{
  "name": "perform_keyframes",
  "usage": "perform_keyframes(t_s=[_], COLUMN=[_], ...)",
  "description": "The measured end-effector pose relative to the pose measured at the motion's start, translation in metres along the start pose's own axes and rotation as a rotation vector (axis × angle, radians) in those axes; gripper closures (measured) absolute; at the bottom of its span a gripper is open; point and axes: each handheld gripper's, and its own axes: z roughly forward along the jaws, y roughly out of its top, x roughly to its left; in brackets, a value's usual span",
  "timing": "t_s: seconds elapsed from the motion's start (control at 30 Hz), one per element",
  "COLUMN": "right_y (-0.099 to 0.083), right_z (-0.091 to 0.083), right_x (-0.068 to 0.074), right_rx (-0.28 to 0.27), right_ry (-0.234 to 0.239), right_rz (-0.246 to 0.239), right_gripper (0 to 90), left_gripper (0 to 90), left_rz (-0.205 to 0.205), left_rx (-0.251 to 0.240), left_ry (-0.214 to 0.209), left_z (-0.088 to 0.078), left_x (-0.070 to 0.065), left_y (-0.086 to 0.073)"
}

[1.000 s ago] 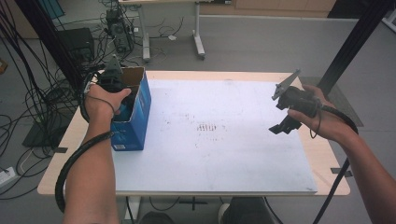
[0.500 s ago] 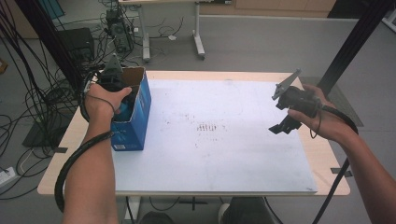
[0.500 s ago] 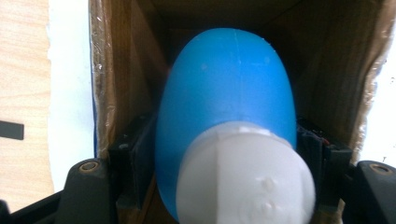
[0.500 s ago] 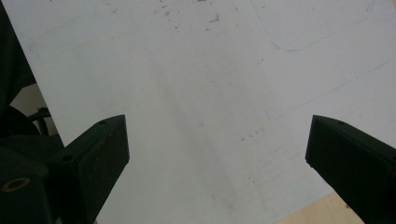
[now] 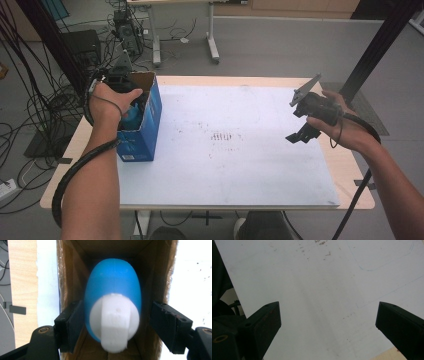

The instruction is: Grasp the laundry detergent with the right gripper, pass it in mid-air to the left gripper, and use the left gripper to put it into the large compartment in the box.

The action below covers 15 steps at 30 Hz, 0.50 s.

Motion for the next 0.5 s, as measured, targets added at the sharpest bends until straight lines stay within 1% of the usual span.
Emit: perform_keyframes(t_s=[0.1, 0.3, 0.4, 0.5], right_y=[0.0, 0.001, 0.001, 0.003], right_z=[0.0, 0.001, 0.001, -0.001], right_x=[-0.001, -0.002, -0.002, -0.002], right_rx=[0.001, 0.005, 0.006, 0.011], right_ry=[-0.002, -0.005, -0.01, -0.017], right_rz=[0.004, 0.013, 0.019, 0.027], right_gripper=[6.0, 6.0, 5.9, 5.9], left_gripper=[28.0, 26.4, 24.3, 22.4], left_rz=[0.004, 0.024, 0.039, 0.057], left_rx=[-0.007, -0.025, -0.035, -0.057], left_ry=[0.008, 0.006, 0.001, -0.006], left_z=[-0.007, -0.024, -0.034, -0.043], left_x=[0.0, -0.001, -0.003, -0.008], left_y=[-0.003, -0.012, -0.015, -0.018])
